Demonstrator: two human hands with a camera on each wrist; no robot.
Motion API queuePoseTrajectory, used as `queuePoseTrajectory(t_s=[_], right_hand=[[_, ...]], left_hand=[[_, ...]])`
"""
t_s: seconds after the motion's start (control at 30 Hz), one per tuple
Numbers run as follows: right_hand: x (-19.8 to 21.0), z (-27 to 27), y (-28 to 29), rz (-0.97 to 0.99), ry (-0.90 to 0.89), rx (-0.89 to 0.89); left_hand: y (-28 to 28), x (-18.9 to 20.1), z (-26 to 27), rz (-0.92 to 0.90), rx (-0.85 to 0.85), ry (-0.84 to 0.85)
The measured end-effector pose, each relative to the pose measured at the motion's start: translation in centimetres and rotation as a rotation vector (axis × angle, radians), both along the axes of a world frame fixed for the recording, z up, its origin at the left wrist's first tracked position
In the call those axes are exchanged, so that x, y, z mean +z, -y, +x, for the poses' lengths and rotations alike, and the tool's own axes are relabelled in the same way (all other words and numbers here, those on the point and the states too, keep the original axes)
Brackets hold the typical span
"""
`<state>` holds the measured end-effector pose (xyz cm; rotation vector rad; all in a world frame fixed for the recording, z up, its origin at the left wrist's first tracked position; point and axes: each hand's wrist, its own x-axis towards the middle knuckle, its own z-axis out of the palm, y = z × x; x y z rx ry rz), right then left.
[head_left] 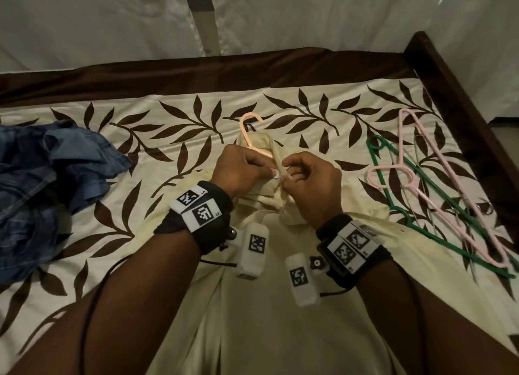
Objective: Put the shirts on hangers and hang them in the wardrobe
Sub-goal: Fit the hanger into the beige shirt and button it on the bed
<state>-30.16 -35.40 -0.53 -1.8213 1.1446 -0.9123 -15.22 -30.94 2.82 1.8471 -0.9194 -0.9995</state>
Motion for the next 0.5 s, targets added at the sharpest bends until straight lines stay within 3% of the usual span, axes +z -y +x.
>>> queuePoseTrajectory(t_s=[0.1,0.27,0.5], right_hand=[[-0.1,0.08,-0.41,0.01,0.017,0.013],[0.04,-0.37,-0.89,0.231,0.196,-0.005],[0.44,-0.91,-0.88,0.352,0.318,0.013]], left_hand=[[-0.07,0.27,-0.15,0.001,-0.004,-0.002],[0.11,0.13,-0.36,0.009,0.03,0.054],[-0.11,0.02,-0.65,0.022,0.018,0.066]])
